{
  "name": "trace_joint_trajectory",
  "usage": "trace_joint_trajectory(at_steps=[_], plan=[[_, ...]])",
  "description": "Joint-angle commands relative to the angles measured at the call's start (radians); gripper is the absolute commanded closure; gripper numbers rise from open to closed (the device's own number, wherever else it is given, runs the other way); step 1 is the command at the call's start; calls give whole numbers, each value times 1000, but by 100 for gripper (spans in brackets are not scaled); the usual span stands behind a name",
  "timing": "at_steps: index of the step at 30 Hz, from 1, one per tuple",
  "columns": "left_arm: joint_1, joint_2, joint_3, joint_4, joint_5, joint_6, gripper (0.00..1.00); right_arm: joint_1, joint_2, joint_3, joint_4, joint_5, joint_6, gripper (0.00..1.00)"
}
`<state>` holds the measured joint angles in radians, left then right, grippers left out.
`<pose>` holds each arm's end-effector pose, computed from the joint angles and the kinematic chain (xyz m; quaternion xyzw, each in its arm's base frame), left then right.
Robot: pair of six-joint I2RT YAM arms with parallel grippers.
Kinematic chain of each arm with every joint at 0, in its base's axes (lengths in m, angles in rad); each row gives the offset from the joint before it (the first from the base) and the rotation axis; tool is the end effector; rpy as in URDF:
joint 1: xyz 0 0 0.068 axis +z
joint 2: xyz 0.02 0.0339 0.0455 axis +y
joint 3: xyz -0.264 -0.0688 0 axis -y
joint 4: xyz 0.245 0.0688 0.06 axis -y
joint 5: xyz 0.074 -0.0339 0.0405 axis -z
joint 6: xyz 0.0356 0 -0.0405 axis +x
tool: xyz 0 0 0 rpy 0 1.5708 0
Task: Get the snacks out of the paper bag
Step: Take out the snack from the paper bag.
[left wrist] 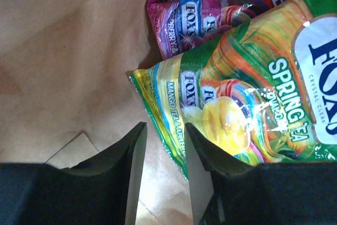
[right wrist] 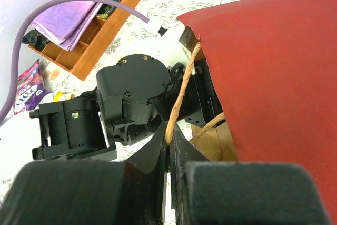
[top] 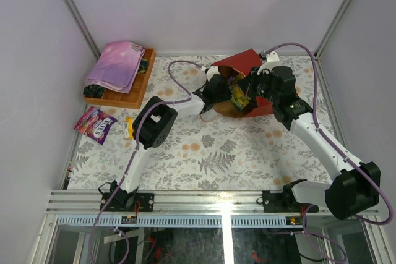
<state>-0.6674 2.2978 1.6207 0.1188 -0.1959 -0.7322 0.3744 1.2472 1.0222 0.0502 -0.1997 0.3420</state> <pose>0.4099 -0.3142 0.1463 -0.0756 0.8684 -0.2454 0.4242 0.2724 0.1146 0.3487 -0.0764 0.7612 0.2957 0.5721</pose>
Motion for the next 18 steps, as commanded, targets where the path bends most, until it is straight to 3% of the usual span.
trace_joint_trajectory(at_steps=[1,4,9,11,14,18], plan=[[-5,57,67,-20,-49,-3,70,12,-33,-1,24,13,-28,100],[-6,93,107,-51,-54,-4,83,13,-39,-1,13,30,-41,100],[-5,107,117,-90,-65,-21,84,12,-47,-4,3,50,-60,100],[-4,98,110,-108,-85,-21,82,12,-46,-5,2,51,-63,100],[-6,74,83,-124,-111,-22,69,10,-46,-7,2,52,-64,100],[-4,35,36,-114,-126,-22,62,10,-46,-13,7,49,-64,100]])
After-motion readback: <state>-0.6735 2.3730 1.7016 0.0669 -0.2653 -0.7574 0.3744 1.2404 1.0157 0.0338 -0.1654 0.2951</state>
